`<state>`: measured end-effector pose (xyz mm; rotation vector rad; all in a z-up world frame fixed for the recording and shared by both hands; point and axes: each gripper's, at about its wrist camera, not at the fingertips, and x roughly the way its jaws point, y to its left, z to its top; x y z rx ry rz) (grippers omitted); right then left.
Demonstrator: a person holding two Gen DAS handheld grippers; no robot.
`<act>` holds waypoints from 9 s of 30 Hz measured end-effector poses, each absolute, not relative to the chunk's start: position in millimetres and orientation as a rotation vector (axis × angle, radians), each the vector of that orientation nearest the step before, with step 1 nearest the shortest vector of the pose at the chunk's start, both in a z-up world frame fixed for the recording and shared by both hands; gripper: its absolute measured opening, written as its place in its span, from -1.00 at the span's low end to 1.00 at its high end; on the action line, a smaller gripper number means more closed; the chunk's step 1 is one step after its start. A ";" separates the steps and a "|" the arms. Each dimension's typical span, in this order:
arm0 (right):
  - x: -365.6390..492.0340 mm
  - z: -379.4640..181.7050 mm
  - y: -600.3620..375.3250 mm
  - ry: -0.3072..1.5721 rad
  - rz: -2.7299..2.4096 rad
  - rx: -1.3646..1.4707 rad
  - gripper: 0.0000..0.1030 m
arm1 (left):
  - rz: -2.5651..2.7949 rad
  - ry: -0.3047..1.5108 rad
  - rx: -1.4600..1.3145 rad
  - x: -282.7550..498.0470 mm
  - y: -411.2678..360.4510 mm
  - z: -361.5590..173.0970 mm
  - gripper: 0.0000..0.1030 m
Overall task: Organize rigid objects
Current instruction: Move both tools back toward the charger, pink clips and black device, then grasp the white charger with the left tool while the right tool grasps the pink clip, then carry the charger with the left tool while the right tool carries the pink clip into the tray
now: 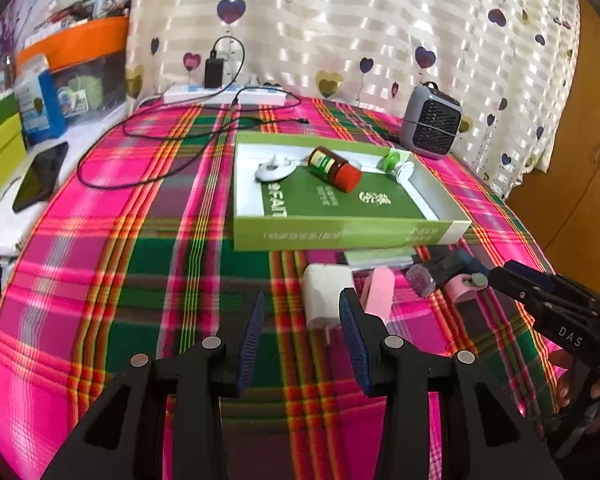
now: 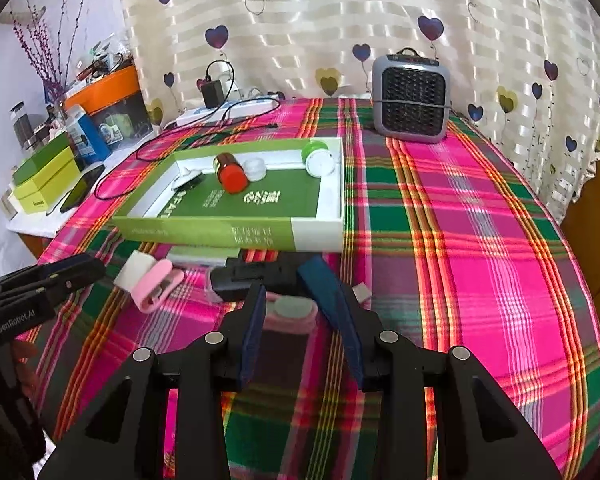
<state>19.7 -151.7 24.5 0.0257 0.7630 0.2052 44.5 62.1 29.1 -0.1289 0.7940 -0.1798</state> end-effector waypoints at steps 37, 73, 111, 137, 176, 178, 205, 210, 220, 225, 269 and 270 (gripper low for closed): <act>31.9 16.8 -128.5 0.819 0.408 -0.168 -0.27 | -0.263 0.866 -0.115 66.4 39.2 15.2 -0.26; 37.9 -1.1 -127.0 0.886 0.433 -0.185 -0.27 | -0.218 0.917 -0.059 84.2 33.4 8.7 -0.25; 36.9 -1.3 -129.5 0.862 0.388 -0.161 -0.65 | -0.196 0.902 -0.056 83.5 36.1 7.2 -0.38; 34.2 5.7 -134.0 0.851 0.387 -0.102 -0.65 | -0.229 0.861 -0.058 73.7 33.2 20.4 -0.38; 86.4 60.8 -127.4 0.775 0.393 -0.066 -0.65 | -0.254 0.816 -0.089 108.5 36.6 58.5 -0.38; 90.0 62.5 -126.8 0.775 0.389 -0.065 -0.65 | -0.255 0.814 -0.092 111.6 36.5 59.7 -0.38; 191.2 38.8 -107.8 0.857 0.327 -0.084 -0.65 | -0.233 0.882 -0.096 178.5 36.9 33.1 -0.38; 207.3 28.5 -108.1 0.888 0.321 -0.073 -0.65 | -0.223 0.896 -0.097 187.0 38.1 27.2 -0.38; 220.9 18.1 -104.6 0.909 0.313 -0.078 -0.65 | -0.205 0.906 -0.094 197.7 41.6 21.7 -0.38; 224.1 17.1 -100.3 0.912 0.317 -0.087 -0.65 | -0.190 0.903 -0.076 199.8 41.6 20.9 -0.38; 226.9 11.6 -100.0 0.916 0.279 -0.087 -0.55 | -0.146 0.894 0.013 198.8 33.3 18.2 -0.34; 226.4 12.1 -100.4 0.913 0.281 -0.083 -0.54 | -0.147 0.894 0.014 198.8 33.5 18.6 -0.33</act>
